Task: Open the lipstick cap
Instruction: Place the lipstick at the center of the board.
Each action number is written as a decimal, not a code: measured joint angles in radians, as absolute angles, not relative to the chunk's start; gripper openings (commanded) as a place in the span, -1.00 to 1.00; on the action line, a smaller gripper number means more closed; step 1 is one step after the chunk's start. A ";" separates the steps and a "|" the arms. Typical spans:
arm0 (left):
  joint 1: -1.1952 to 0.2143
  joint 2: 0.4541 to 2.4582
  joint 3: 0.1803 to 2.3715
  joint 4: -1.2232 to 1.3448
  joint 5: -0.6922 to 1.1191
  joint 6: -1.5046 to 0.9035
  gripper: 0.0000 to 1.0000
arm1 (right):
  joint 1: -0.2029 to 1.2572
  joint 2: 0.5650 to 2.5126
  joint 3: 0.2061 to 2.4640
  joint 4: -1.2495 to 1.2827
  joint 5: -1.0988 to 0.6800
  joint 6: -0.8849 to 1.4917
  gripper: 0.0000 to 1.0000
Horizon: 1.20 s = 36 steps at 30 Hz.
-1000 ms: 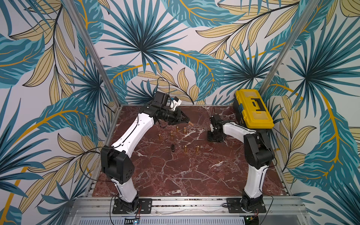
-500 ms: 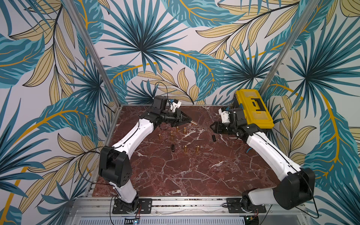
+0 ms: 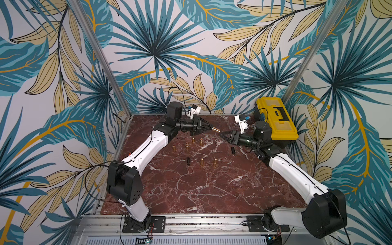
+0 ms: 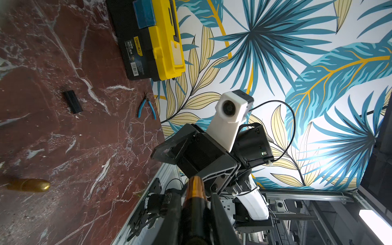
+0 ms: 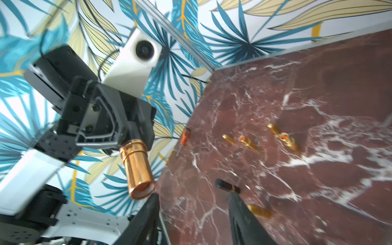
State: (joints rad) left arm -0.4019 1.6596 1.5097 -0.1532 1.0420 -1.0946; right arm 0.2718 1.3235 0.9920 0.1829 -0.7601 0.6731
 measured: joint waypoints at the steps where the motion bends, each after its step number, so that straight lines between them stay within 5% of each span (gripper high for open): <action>1: -0.398 1.650 1.510 -0.148 1.040 -1.097 -0.89 | 0.271 1.337 0.992 0.231 -0.776 0.708 0.11; 17: -0.362 1.637 1.525 -0.120 1.029 -1.111 -0.90 | 0.269 1.381 0.945 0.650 -0.885 0.992 0.15; 36: -0.359 1.636 1.525 -0.123 0.994 -1.111 -0.89 | 0.299 1.487 0.962 0.857 -0.911 1.122 0.10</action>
